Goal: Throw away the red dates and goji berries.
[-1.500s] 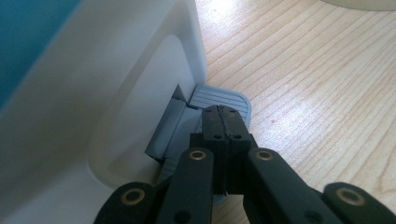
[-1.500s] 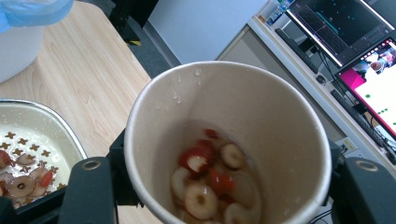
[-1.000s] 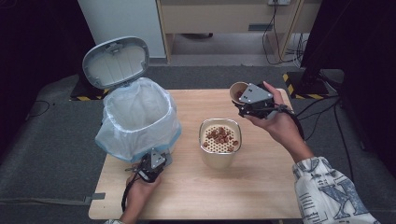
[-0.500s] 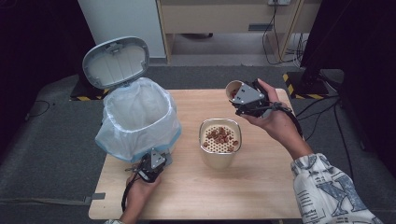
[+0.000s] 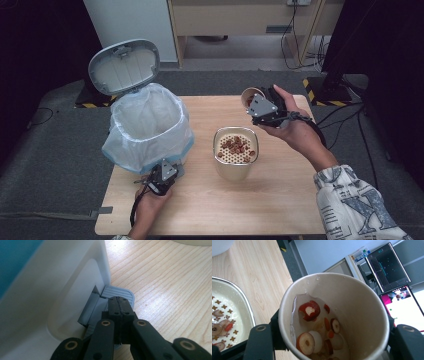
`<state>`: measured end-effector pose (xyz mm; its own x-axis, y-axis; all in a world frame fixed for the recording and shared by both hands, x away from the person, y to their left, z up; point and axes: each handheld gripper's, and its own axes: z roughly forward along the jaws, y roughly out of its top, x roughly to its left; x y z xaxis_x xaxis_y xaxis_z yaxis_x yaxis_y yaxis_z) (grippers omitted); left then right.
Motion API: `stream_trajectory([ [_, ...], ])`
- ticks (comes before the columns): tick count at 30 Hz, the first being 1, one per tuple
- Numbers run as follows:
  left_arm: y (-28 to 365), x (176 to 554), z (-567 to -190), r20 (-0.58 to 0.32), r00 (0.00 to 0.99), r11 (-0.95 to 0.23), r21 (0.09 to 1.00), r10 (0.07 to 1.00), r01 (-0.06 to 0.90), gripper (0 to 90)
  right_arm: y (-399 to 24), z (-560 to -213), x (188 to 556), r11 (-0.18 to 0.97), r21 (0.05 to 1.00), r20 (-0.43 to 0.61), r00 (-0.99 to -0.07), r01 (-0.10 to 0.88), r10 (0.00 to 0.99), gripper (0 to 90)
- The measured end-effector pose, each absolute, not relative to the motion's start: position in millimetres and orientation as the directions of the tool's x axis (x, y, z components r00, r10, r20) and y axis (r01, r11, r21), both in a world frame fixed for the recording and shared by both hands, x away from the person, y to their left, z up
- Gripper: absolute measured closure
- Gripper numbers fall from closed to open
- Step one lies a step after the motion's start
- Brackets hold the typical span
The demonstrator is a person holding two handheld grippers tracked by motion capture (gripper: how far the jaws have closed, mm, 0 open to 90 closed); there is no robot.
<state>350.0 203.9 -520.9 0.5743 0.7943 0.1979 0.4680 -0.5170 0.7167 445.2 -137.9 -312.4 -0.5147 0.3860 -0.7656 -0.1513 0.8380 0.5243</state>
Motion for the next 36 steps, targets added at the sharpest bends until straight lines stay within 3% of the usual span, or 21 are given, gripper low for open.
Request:
stream_trajectory([
  [16,204.0,350.1,-520.8,0.200,0.574,-0.518,0.716,0.794,0.467,89.8,-131.9,-313.9,443.0,0.851,0.496,-0.783,-0.511,-0.171,0.354,34.2],
  [26,204.1,350.2,-520.7,0.201,0.575,-0.520,0.716,0.793,0.467,89.8,-126.1,-311.3,438.2,0.890,0.411,-0.836,-0.470,-0.197,0.282,34.3],
  [36,204.2,350.2,-520.7,0.200,0.575,-0.519,0.716,0.793,0.467,89.8,-127.2,-309.9,436.7,0.899,0.385,-0.852,-0.454,-0.210,0.259,34.3],
])
